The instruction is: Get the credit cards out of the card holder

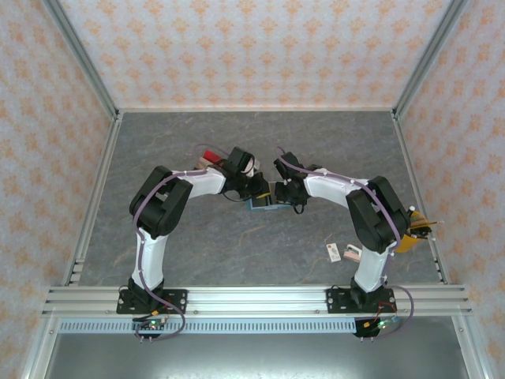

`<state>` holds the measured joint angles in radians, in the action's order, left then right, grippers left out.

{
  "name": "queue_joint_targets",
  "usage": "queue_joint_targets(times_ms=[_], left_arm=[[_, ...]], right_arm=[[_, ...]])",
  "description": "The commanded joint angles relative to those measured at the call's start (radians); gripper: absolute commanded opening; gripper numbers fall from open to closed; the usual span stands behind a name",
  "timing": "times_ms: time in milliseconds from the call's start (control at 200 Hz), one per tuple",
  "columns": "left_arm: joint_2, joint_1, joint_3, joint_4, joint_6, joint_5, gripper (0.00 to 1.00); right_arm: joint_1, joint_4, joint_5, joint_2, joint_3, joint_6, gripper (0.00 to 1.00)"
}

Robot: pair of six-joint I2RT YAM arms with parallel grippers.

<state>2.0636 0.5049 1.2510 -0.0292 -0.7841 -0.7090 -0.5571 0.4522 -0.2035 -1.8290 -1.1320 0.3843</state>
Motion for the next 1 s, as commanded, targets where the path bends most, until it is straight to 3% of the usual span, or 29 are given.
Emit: queue_joint_targets(times_ms=[0, 355, 641, 996], left_arm=[[-0.046, -0.006, -0.038, 0.077, 0.000, -0.042, 0.07], [-0.091, -0.035, -0.109, 0.149, -0.017, -0.087, 0.03], [-0.148, -0.057, -0.159, 0.083, 0.023, -0.069, 0.00], [-0.349, -0.084, -0.177, -0.186, 0.114, 0.071, 0.00]], right_arm=[[0.002, 0.042, -0.005, -0.052, 0.000, -0.002, 0.19], [0.007, 0.049, 0.002, -0.062, -0.003, 0.008, 0.19], [0.013, 0.051, 0.000, -0.066, -0.003, 0.014, 0.19], [0.012, -0.038, -0.110, 0.081, 0.019, -0.009, 0.24]])
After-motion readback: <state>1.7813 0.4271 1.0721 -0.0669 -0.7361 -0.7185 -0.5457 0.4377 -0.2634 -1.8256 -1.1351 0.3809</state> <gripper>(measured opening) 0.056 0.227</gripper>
